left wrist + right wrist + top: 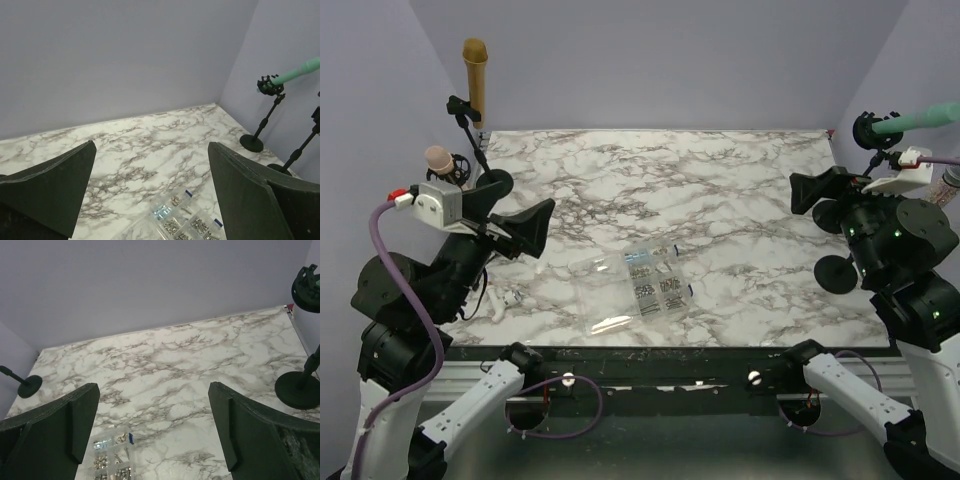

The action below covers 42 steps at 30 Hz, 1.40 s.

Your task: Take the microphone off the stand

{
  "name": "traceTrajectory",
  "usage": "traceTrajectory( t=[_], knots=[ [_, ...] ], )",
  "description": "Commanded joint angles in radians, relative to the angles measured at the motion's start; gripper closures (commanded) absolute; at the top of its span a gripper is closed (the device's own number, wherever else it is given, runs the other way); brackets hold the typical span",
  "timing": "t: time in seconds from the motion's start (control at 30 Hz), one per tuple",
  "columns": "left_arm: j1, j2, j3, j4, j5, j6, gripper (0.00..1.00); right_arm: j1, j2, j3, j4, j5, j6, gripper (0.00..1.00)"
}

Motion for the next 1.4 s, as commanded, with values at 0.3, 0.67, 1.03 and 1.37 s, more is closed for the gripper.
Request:
traceTrajectory(
  t=[0.3, 0.67, 1.03, 1.37],
  knots=[
    [-0.003, 0.080, 0.008, -0.190, -0.033, -0.033, 0.01, 0.005, 0.023, -0.122, 0.032, -0.081, 0.048, 0.00],
    [-0.002, 0.205, 0.014, -0.376, -0.030, -0.063, 0.01, 0.005, 0.128, -0.192, 0.051, -0.171, 0.137, 0.00],
    [0.036, 0.271, -0.016, -0.349, -0.334, -0.119, 0.01, 0.005, 0.280, -0.197, 0.049, -0.198, 0.241, 0.00],
    [0.417, 0.335, -0.048, -0.260, -0.444, -0.196, 0.01, 0.005, 0.278, -0.281, 0.120, -0.435, 0.145, 0.00]
  ],
)
